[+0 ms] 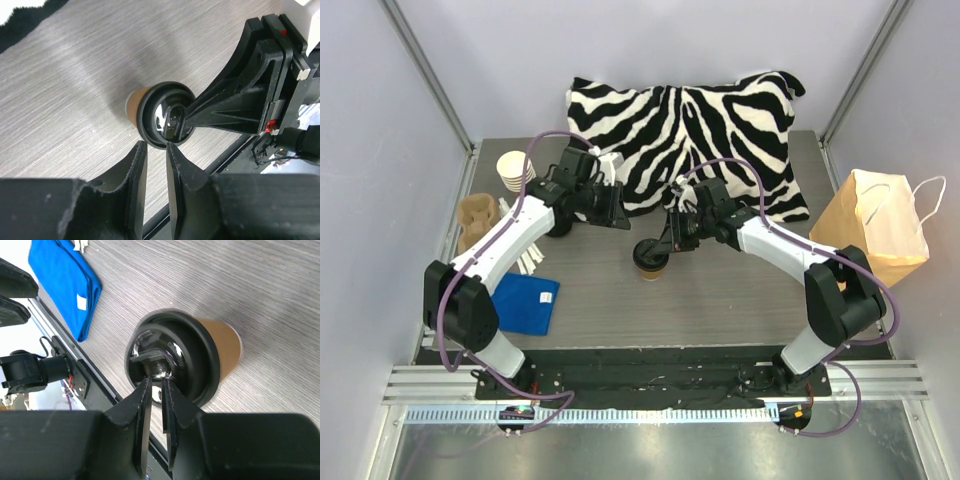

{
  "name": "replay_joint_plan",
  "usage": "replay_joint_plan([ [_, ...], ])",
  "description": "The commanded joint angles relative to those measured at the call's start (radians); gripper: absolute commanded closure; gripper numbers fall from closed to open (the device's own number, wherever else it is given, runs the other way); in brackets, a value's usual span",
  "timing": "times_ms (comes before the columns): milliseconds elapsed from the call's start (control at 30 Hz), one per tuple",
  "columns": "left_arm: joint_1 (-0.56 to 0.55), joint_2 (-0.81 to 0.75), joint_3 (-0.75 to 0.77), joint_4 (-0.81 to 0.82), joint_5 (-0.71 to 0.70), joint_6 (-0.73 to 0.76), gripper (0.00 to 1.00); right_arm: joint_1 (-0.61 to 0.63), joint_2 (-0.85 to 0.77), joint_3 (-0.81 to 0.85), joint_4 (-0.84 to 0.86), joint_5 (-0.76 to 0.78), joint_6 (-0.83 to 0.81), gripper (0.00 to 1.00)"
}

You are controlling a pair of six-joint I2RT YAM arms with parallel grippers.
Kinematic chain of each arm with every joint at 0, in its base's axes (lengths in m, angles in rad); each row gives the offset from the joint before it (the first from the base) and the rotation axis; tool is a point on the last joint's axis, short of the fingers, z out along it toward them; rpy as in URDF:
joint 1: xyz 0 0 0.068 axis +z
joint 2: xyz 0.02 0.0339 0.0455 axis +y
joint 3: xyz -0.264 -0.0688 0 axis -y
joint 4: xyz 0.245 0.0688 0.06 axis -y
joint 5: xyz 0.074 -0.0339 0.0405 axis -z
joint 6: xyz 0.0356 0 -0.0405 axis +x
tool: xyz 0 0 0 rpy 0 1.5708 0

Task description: Pack the takeout coffee

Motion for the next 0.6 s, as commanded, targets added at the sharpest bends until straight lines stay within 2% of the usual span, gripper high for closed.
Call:
replay_joint_plan([
  [0,-0.006,0.001,-0.015,0.003,-0.023,0.025,0.75,0.005,-0.004,0.001,0.028,0.012,-0.035,0.78],
  [400,-0.058,0.171,-0.125,0.063,-0.009,0.031,0.74,0.005,0.016,-0.002,-0.006,0.033,-0.086,0.78],
  [467,-0.062,0.231,-0.124,0.031,-0.009,0.039,0.75,0.003,0.02,0.001,-0.014,0.036,-0.092,0.78],
  [567,-0.058,0.242,-0.118,0.011,-0.039,0.059,0.76,0.005,0.023,0.001,-0.02,0.036,-0.101,0.78],
])
